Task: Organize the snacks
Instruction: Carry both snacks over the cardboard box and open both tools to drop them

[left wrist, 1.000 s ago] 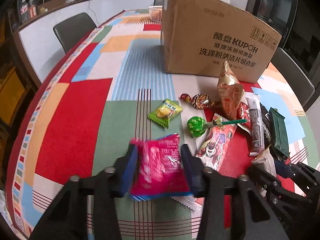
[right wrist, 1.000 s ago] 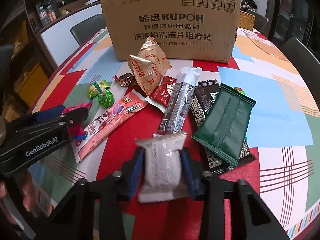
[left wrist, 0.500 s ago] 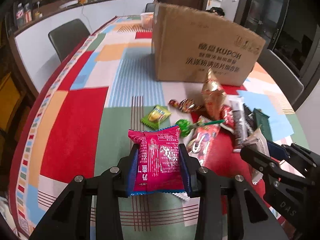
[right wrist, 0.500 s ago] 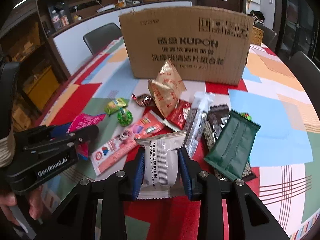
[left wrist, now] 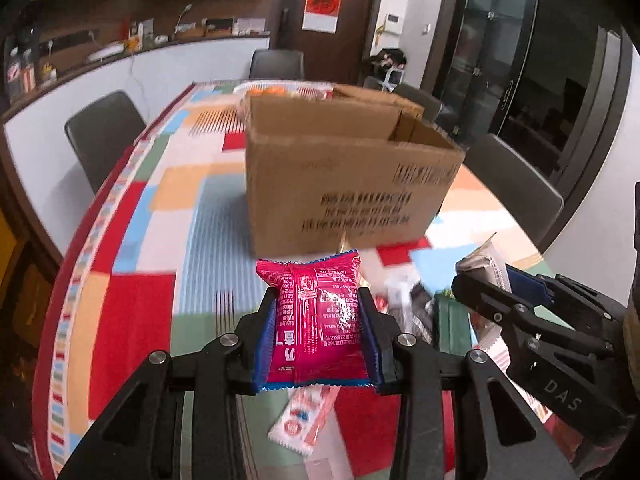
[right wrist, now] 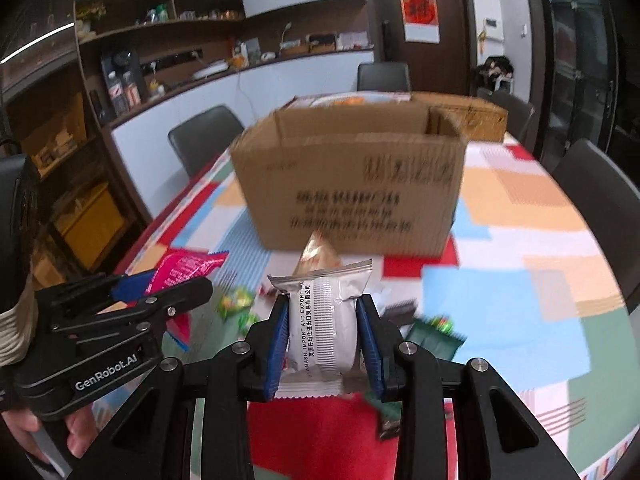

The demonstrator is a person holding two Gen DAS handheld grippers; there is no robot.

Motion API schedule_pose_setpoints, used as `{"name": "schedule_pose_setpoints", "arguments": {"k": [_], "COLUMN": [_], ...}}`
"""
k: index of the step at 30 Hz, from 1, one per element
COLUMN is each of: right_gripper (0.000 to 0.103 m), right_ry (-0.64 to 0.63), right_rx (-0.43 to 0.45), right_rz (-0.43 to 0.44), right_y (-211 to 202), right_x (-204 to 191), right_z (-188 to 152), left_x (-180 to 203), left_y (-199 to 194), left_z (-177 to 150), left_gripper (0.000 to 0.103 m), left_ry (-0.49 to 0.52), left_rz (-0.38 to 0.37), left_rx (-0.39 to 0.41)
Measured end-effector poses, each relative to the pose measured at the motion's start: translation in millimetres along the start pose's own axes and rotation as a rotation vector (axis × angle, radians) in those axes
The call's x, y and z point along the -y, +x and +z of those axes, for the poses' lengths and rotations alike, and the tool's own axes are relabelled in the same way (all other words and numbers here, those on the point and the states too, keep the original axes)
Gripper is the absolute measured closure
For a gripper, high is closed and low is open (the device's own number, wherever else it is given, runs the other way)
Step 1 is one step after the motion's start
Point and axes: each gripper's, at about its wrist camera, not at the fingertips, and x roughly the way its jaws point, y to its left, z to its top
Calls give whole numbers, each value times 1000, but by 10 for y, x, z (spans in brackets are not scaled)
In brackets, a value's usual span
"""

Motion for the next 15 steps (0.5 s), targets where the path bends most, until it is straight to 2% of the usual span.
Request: {"name": "schedule_pose_setpoints", "arguments": {"k": [7, 15], "right_gripper": [68, 68], "right_ry": [28, 15], "right_rx": [88, 136], "right_rz": [-14, -1], "right_y": [-79, 1], "right_x": [189, 281], "right_z": [452, 1097], "left_x": [49, 39], "left_y": [-17, -59], "left_z": [455, 1064], "left_gripper": [66, 66], "left_ry": [38, 97], "left_rz": [-22, 8], "left_rx": [49, 125]}}
